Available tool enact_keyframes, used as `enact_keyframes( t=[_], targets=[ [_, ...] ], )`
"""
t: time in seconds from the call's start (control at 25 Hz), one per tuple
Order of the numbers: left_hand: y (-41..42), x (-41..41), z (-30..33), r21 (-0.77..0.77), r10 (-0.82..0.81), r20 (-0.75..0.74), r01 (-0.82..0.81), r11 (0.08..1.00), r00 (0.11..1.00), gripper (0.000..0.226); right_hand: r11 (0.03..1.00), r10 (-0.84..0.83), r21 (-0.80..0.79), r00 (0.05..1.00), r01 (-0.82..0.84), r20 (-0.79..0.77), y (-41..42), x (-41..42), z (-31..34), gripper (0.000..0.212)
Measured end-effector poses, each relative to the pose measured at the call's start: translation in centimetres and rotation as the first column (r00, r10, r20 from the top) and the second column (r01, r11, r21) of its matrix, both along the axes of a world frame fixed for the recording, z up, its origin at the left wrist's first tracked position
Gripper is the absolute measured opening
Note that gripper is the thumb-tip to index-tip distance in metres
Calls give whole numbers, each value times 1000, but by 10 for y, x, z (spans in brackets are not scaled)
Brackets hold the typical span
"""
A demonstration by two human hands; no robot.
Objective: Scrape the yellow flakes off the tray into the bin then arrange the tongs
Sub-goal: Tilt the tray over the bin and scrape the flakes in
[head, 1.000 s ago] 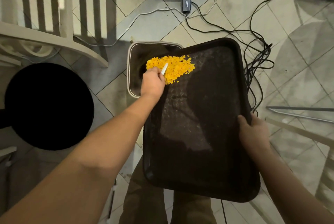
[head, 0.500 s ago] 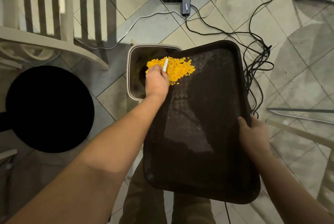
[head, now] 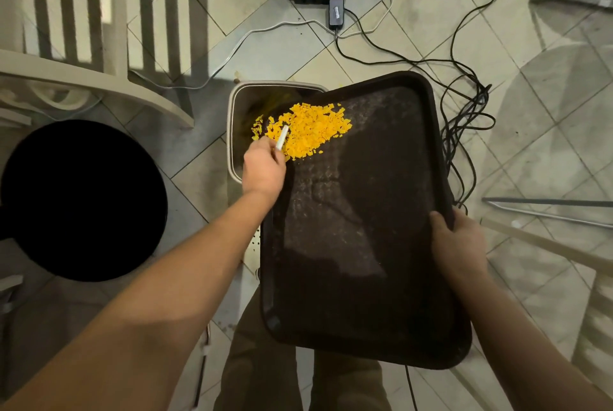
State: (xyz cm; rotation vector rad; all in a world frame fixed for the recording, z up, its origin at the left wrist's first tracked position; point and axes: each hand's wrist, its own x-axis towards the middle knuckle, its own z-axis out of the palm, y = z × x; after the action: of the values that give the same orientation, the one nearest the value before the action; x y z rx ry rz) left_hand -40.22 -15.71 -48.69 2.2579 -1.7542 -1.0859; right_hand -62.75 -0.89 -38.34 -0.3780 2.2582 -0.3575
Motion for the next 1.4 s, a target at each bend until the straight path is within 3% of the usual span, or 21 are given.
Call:
enact_keyframes(
  t=[0.24,0.4,0.68,0.92,1.16,1.28,1.4],
  targets=[
    [7,13,-7,85,-49,66,44,995,997,19,1000,-30,1,1000,30,4,2,3,-2,25],
    [-11,19,-9,54,-28,49,26,998,998,20,1000,-29,5,1000,29,-8,1,4,-4,24],
    [47,45,3,16,-249,-63,251,968,966,17,999,-2,40,1000,4,-31,0,4,-2,24],
    [13,38,-18,104,-117,42,112,988,992,16,998,28,51,999,-26,-36,2,4,-3,25],
    [-9,38,-13,89,32,-12,-31,996,999,18,998,2,57,1000,-1,-18,1,5,-2,23],
    [19,39,-3,24,-135,-61,137,990,989,16,997,8,74,1000,-7,-14,1,5,-2,25],
    [38,37,-4,57,-259,-32,260,964,965,18,997,10,70,1000,-8,-21,1,6,-2,27]
  ],
)
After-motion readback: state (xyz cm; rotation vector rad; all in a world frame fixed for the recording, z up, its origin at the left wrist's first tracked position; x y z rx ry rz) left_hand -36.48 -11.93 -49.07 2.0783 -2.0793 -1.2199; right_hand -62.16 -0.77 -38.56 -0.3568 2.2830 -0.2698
